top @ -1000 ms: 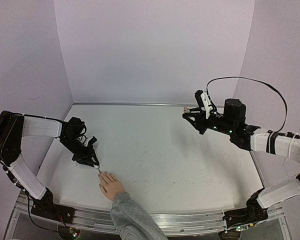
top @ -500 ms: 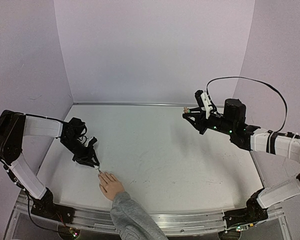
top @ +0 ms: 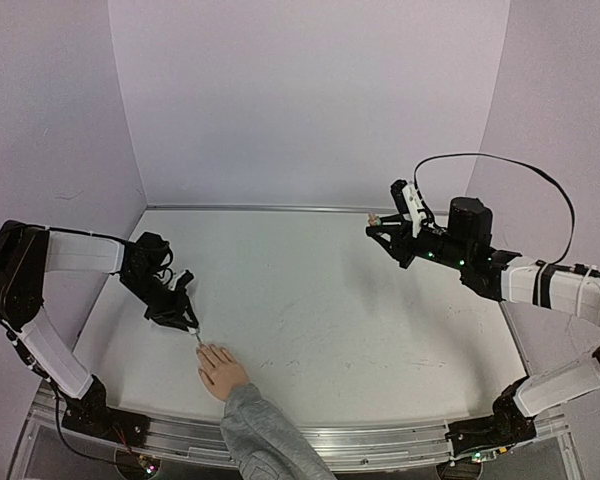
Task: Paint the nails
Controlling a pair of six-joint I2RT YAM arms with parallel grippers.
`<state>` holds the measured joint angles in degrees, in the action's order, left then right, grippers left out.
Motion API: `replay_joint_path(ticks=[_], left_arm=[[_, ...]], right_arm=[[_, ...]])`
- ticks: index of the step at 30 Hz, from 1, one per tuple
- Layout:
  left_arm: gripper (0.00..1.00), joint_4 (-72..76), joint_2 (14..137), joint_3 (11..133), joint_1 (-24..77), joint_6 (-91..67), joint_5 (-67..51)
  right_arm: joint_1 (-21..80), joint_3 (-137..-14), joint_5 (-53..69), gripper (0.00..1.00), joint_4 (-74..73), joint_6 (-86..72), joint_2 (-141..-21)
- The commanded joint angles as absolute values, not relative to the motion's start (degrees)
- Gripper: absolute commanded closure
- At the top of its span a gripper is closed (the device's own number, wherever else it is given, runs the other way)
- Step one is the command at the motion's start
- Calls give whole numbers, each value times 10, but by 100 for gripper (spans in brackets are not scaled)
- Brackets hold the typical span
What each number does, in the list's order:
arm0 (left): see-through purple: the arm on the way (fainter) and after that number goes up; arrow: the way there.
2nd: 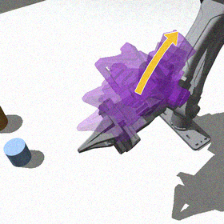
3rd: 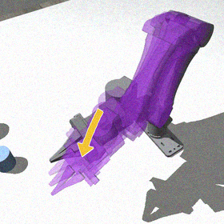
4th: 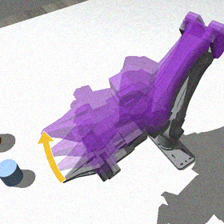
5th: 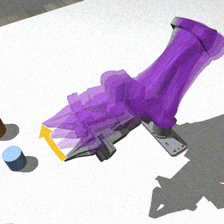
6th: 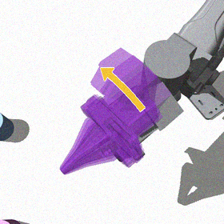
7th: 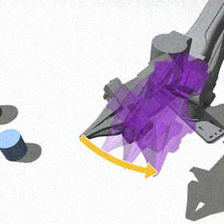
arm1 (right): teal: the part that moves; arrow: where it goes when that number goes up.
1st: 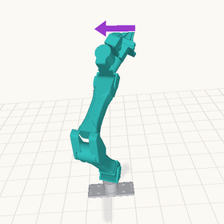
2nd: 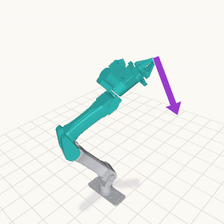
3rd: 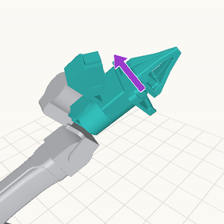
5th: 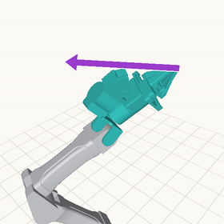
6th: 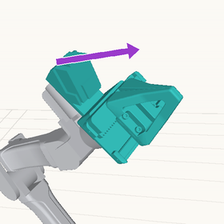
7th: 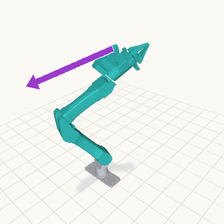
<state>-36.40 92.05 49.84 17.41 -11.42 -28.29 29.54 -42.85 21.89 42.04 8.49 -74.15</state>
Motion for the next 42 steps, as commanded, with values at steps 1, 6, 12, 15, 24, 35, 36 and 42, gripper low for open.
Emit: replay_joint_path(ticks=[1, 6, 12, 15, 24, 35, 36, 42], left_arm=[[100, -363, 881, 515, 171, -104, -285], [100, -374, 855, 502, 171, -109, -297], [100, -386, 861, 498, 173, -110, -313], [100, -391, 868, 500, 177, -110, -316], [100, -405, 879, 502, 183, -112, -319], [100, -405, 901, 511, 191, -107, -329], [100, -405, 902, 511, 192, -107, -328], [100, -405, 904, 512, 192, -110, -319]], right_arm=[[293, -439, 234, 100, 461, 77, -739], [293, -438, 238, 100, 461, 77, -739], [293, -435, 241, 100, 461, 77, -735], [293, -434, 240, 100, 461, 76, -732], [293, -432, 240, 100, 461, 76, -731], [293, -432, 241, 100, 462, 77, -734], [293, -432, 240, 100, 462, 76, -733], [293, -432, 240, 100, 462, 76, -732]])
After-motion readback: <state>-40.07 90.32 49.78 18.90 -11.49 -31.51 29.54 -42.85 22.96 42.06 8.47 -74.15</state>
